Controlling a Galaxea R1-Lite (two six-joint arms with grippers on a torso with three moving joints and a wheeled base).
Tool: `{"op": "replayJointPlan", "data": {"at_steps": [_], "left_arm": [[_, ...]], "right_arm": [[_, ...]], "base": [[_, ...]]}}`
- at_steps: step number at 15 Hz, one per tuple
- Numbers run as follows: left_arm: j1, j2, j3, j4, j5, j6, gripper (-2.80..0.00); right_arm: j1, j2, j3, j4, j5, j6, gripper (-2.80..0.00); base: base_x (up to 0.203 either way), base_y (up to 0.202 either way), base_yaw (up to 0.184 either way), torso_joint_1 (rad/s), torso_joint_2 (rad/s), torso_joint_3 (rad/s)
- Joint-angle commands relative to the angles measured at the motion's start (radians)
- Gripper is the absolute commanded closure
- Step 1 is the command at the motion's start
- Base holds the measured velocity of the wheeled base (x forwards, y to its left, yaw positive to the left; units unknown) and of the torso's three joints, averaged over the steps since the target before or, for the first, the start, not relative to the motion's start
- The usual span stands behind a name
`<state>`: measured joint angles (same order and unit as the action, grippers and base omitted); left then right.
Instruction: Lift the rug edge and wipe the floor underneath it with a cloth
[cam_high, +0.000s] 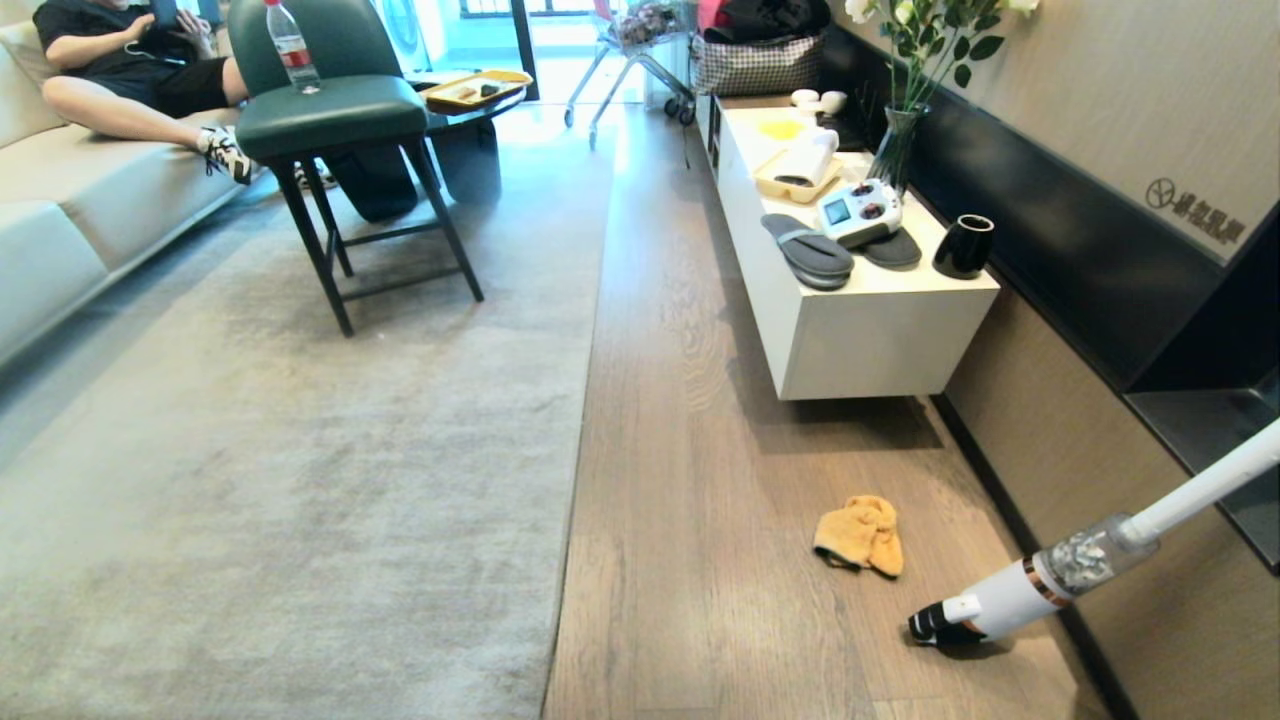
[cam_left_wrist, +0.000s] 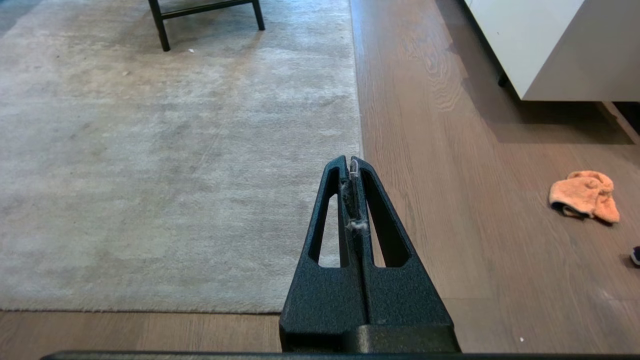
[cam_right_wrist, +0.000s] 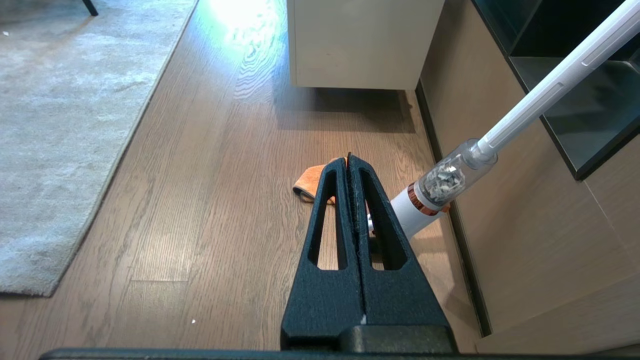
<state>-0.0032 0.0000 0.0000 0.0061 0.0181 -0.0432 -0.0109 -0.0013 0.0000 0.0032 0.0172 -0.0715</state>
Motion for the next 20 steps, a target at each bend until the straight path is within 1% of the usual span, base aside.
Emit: {"op": "replayJointPlan", "data": {"at_steps": [1,2,4,9,14,20], "left_arm": [[0.000,0.000,0.000,0.000,0.000,0.000,0.00],[0.000,0.000,0.000,0.000,0.000,-0.001,0.00],[0.000,0.000,0.000,0.000,0.000,-0.001,0.00],[0.000,0.000,0.000,0.000,0.000,-0.001,0.00],[0.000,0.000,0.000,0.000,0.000,-0.001,0.00],[0.000,0.000,0.000,0.000,0.000,-0.001,0.00]], "right_arm": [[0.000,0.001,0.000,0.001,0.000,-0.004,0.00],[0.000,0.001,0.000,0.001,0.000,-0.004,0.00],[0.000,0.001,0.000,0.001,-0.002,-0.004,0.00],[0.000,0.001,0.000,0.001,-0.002,-0.002,0.00],[0.000,0.001,0.000,0.001,-0.002,-0.003,0.00],[0.000,0.001,0.000,0.001,-0.002,-0.004,0.00]], "base": [[0.000,0.000,0.000,0.000,0.00,0.000],[0.000,0.000,0.000,0.000,0.00,0.000],[0.000,0.000,0.000,-0.051,-0.20,-0.246],[0.000,0.000,0.000,-0.039,-0.38,-0.424],[0.000,0.000,0.000,0.025,-0.43,-0.402],[0.000,0.000,0.000,0.103,-0.47,-0.374]]}}
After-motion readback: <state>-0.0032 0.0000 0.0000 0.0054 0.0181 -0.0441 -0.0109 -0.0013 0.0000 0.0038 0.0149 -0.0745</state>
